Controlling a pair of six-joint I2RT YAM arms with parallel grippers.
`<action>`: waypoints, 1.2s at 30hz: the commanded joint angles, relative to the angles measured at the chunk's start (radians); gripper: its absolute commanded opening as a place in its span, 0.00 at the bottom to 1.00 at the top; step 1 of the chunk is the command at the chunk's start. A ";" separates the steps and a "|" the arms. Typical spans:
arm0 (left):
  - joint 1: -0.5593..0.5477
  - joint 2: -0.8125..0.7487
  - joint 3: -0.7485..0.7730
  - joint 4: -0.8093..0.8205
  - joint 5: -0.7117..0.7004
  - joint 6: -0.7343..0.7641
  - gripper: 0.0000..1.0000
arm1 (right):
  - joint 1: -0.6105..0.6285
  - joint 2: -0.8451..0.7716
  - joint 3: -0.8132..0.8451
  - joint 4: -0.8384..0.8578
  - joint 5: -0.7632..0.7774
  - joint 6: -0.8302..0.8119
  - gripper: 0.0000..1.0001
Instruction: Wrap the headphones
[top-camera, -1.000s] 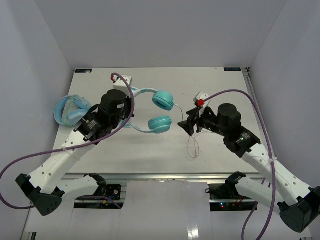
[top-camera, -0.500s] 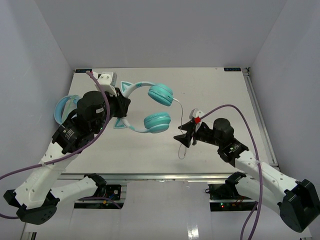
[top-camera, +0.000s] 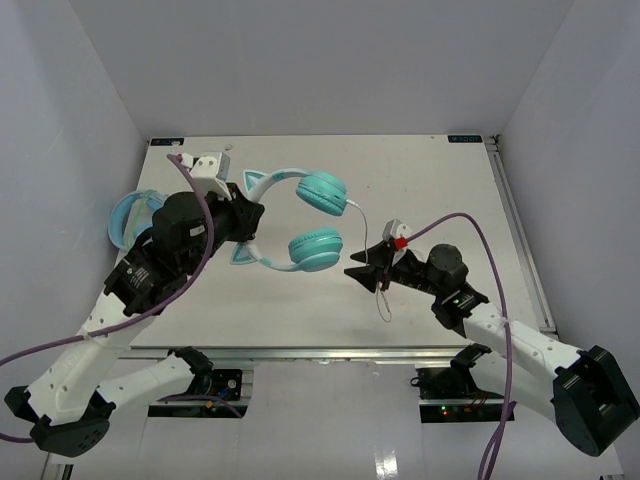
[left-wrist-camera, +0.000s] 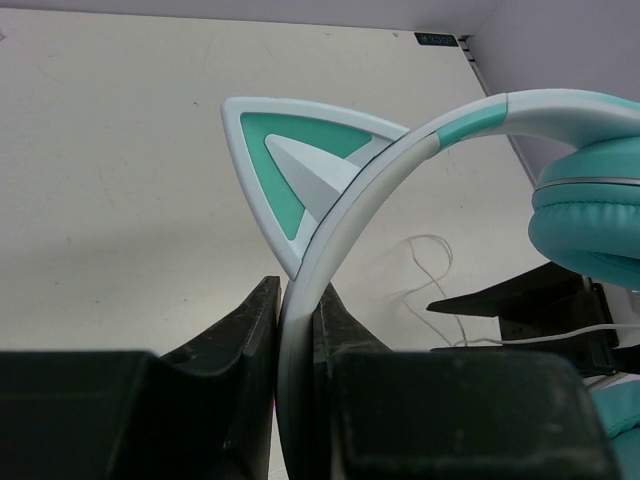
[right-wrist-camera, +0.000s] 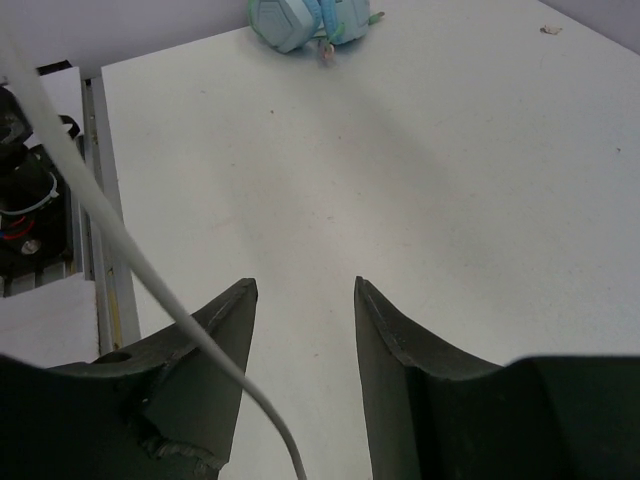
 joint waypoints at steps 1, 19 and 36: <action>0.004 -0.064 -0.005 0.128 0.053 -0.079 0.00 | -0.003 0.013 -0.048 0.135 0.002 0.055 0.49; 0.004 -0.117 -0.218 0.417 0.365 -0.206 0.00 | 0.006 0.142 -0.054 0.294 -0.046 0.153 0.30; 0.004 -0.140 -0.298 0.472 0.399 -0.226 0.00 | 0.007 0.105 0.007 0.248 -0.056 0.143 0.48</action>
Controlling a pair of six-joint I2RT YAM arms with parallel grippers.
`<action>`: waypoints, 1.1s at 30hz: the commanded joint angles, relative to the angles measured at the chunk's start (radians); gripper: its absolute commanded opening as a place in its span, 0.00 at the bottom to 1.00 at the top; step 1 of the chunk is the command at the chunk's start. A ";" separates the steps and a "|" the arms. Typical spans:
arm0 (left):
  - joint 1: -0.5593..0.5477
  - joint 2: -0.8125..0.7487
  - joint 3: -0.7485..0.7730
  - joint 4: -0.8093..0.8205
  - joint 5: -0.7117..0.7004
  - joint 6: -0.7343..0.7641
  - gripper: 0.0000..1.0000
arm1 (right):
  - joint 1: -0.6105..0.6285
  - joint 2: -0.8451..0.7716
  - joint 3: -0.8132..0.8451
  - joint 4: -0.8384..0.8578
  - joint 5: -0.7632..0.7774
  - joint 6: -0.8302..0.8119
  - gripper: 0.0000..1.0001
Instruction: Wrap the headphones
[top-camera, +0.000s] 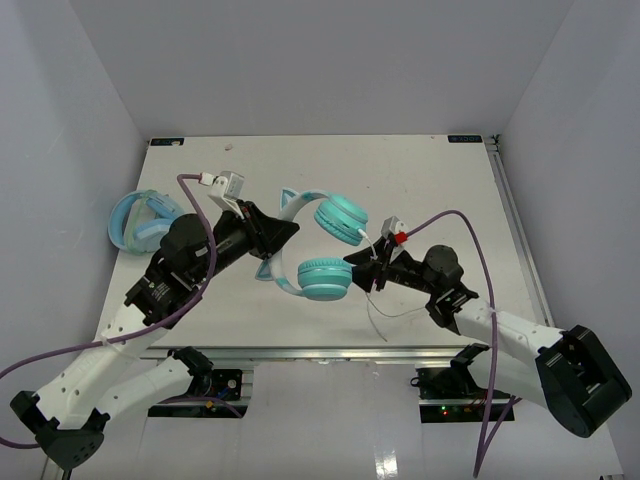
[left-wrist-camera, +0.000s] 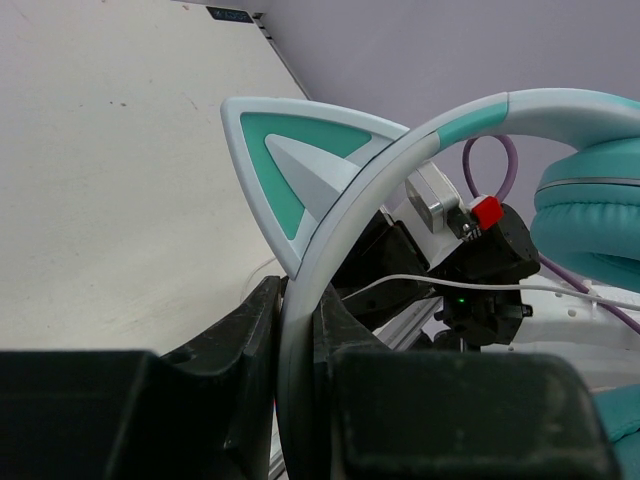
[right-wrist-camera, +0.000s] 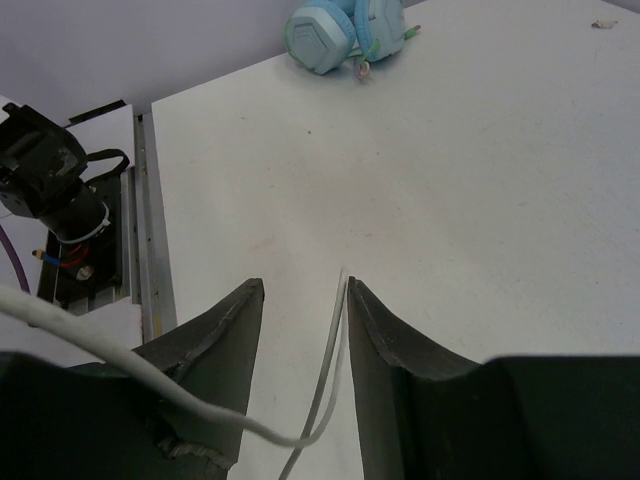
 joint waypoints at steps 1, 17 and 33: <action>0.004 -0.035 0.007 0.083 0.022 -0.040 0.00 | 0.005 -0.019 0.054 0.021 -0.013 -0.016 0.49; 0.004 -0.059 -0.029 0.145 0.102 -0.097 0.00 | 0.007 0.036 -0.039 0.228 -0.020 0.072 0.27; 0.004 0.035 -0.138 0.443 0.397 -0.165 0.00 | 0.080 0.213 0.123 0.147 -0.033 0.049 0.08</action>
